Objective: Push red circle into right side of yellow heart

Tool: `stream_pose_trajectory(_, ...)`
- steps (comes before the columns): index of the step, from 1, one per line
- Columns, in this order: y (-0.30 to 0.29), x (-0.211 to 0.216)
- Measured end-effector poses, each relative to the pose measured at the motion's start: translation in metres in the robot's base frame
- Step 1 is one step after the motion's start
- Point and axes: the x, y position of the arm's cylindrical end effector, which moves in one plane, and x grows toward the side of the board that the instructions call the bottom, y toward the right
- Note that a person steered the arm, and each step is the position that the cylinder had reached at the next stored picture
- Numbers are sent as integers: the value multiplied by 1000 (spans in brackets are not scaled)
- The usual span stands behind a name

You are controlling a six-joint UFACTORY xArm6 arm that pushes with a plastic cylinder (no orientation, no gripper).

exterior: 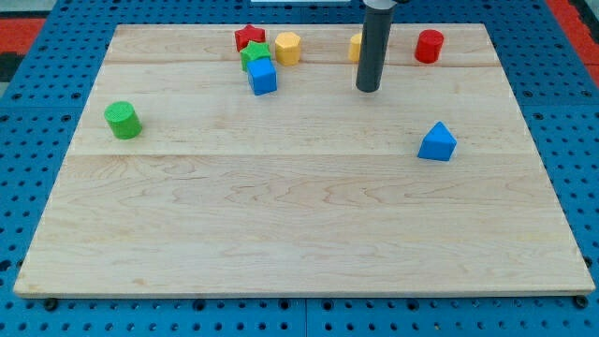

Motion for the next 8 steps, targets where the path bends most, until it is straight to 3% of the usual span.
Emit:
stream_pose_trajectory(2, 26, -13)
stream_pose_trajectory(4, 148, -47)
stream_pose_trajectory(5, 170, -61)
stream_pose_trajectory(6, 169, -83)
stream_pose_trajectory(8, 80, -76)
